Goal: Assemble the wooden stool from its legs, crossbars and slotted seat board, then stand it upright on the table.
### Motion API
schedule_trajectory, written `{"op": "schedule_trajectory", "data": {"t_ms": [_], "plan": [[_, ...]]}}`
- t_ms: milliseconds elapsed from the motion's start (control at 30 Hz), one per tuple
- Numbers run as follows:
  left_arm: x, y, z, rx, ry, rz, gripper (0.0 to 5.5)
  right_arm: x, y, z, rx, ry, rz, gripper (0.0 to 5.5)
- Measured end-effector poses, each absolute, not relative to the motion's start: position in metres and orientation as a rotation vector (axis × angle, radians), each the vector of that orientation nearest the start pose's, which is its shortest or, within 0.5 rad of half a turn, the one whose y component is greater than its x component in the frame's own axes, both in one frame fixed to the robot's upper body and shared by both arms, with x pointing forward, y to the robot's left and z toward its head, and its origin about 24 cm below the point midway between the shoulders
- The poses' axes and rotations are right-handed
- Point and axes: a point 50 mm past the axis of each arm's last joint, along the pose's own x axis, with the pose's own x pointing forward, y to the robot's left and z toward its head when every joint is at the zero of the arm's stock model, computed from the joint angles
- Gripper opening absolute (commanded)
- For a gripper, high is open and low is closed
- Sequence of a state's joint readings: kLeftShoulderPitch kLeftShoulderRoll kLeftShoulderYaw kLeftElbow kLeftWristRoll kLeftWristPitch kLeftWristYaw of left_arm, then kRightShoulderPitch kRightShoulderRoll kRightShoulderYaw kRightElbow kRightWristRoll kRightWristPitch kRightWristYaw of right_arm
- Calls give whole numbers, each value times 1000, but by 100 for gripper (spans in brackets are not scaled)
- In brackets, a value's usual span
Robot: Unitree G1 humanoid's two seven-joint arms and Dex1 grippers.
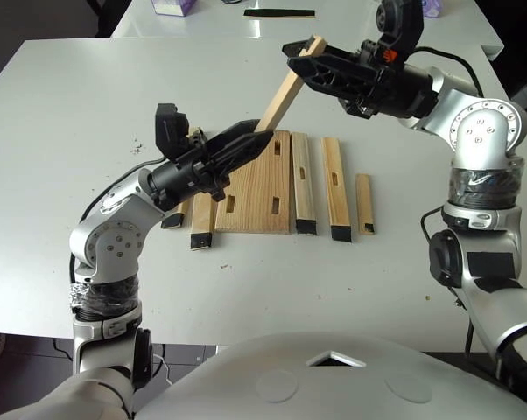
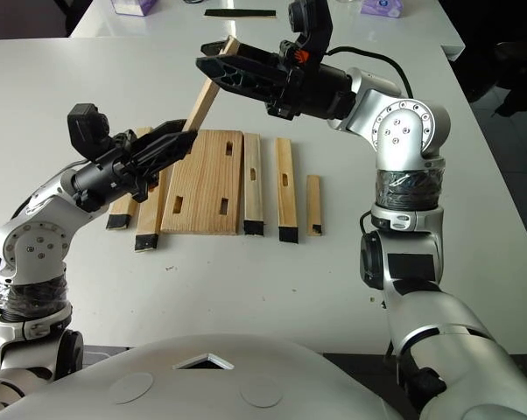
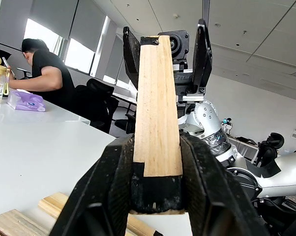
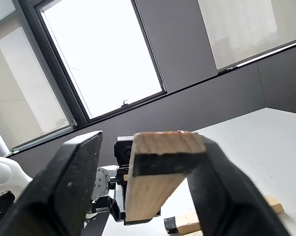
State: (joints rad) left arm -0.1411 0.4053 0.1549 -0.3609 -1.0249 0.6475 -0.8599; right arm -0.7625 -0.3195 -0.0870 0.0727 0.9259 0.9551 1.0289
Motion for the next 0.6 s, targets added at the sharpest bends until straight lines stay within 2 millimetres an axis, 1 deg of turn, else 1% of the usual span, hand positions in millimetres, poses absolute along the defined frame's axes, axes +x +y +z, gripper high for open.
{"op": "schedule_trajectory", "data": {"t_ms": [67,100,233,500,600], "plan": [[231,159,151,-521,-89,-1218,134,302,-106,215,534,54,1559,219],[231,160,152,-518,-88,-1221,134,302,-106,215,536,53,1558,195],[230,161,152,-510,-86,-1237,134,302,-106,213,542,53,1554,145],[229,159,151,-501,-79,-1254,134,297,-109,210,559,41,1561,141],[234,158,150,-479,-77,-1241,134,298,-112,209,552,37,1538,141]]}}
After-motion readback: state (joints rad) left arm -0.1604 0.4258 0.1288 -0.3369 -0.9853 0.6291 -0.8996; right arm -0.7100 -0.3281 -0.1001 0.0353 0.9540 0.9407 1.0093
